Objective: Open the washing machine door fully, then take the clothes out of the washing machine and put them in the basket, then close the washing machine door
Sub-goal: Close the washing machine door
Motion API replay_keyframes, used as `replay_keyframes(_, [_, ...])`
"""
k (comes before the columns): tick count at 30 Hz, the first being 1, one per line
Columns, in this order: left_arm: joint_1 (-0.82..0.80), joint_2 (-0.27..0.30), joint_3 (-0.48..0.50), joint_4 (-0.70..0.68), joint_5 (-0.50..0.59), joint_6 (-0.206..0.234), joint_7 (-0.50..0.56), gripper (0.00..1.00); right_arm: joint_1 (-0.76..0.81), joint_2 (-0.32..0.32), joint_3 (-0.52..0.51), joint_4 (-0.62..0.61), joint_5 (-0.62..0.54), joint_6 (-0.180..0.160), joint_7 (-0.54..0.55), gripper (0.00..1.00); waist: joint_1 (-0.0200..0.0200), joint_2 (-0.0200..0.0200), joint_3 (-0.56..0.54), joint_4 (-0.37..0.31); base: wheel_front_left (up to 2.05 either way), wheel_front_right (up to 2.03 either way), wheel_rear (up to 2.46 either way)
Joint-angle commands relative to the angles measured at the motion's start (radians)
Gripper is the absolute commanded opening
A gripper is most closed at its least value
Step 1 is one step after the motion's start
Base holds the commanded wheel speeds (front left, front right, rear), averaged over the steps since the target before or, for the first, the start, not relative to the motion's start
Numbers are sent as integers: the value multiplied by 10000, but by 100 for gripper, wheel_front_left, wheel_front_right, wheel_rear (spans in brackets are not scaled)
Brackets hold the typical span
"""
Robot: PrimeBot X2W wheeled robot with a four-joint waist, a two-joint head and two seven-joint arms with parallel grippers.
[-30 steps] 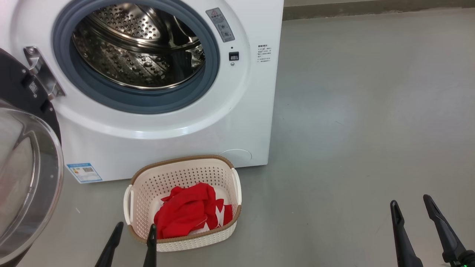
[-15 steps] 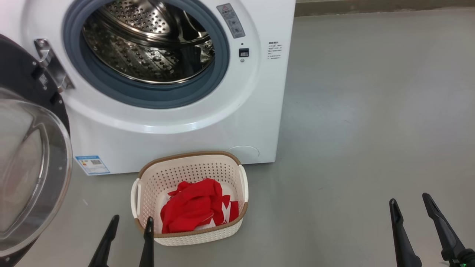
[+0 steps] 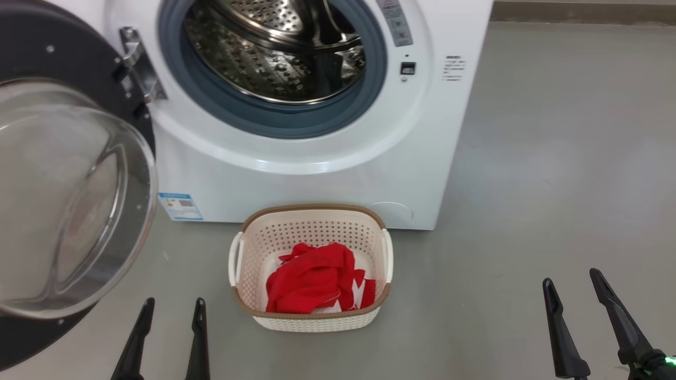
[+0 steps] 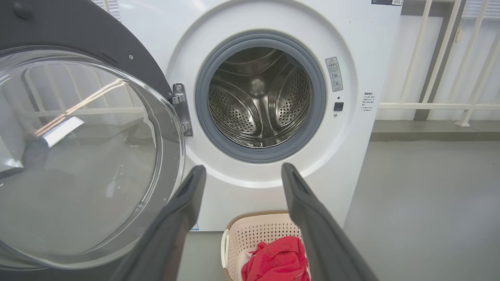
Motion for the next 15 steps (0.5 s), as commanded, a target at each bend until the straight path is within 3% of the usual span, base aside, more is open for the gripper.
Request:
replay_keyframes(1, [-517,148,405,-332,80,133,-23,100,-530,-187,267,-298,-172,37,39,100,0,-1,149,611,0,0,0])
replay_keyframes(15, [-559,27,504,-536,-7,354,-137,100,-688,-187,336,-491,-446,37,181,100,0,-1,302,2383,0,0,0])
